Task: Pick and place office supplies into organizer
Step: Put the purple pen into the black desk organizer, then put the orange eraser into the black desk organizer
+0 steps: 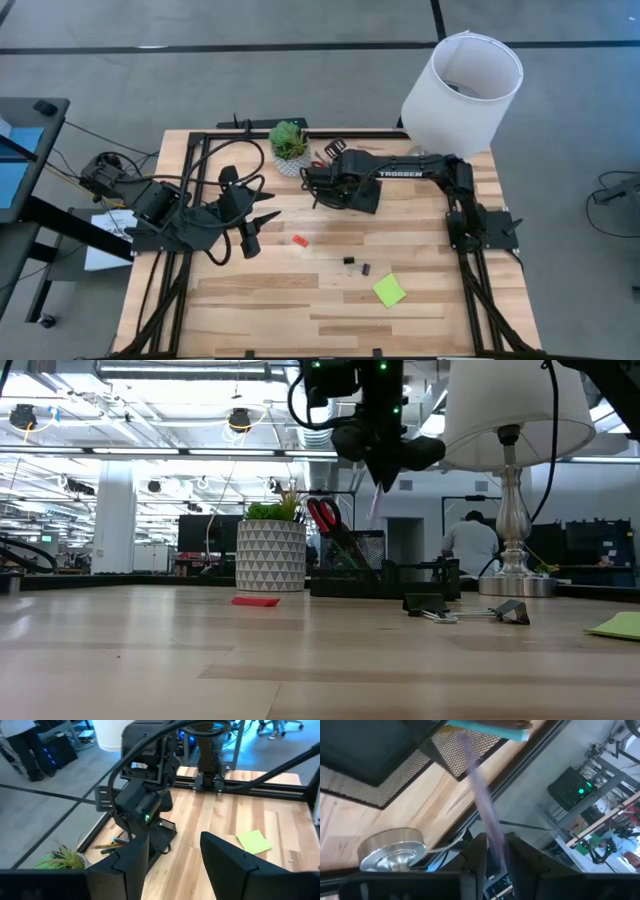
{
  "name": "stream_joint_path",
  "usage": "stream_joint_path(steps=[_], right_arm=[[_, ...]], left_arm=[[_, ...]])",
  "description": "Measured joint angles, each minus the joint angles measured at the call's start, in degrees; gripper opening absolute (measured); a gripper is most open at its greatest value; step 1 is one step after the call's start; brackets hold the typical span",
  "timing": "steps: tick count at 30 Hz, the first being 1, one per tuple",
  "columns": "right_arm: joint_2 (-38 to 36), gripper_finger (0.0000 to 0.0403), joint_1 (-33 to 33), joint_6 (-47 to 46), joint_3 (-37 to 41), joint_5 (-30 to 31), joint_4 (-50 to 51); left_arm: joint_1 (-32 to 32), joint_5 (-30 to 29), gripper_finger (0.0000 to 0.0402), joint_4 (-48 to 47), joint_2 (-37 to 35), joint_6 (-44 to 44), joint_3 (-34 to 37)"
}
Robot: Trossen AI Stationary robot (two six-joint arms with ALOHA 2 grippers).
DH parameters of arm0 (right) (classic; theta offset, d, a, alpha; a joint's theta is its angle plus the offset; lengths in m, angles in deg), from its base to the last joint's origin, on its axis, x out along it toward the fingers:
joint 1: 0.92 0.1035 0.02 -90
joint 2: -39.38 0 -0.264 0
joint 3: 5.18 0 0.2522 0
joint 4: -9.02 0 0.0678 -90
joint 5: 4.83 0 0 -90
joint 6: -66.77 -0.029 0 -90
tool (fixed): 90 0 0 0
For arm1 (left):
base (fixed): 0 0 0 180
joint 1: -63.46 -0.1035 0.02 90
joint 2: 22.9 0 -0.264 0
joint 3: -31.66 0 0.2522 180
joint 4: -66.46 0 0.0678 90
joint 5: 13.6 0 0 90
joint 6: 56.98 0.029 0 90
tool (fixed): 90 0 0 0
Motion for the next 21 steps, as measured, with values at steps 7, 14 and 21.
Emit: stream_joint_path(steps=[7,14,21], right_arm=[[0.0,0.0096,0.0,-0.5,0.0,-0.1,0.5],[0.0,0.0147,2.2,-3.4,0.0,-0.5,-2.5],[0.0,0.0172,5.9,-20.8,-4.3,-1.4,0.2]], left_arm=[[0.0,2.4,0.0173,0.0,0.0,0.0,0.0],[0.0,2.5,0.0173,0.0,0.0,0.0,0.0],[0.0,3.7,0.0173,-0.3,0.0,-0.6,0.0]])
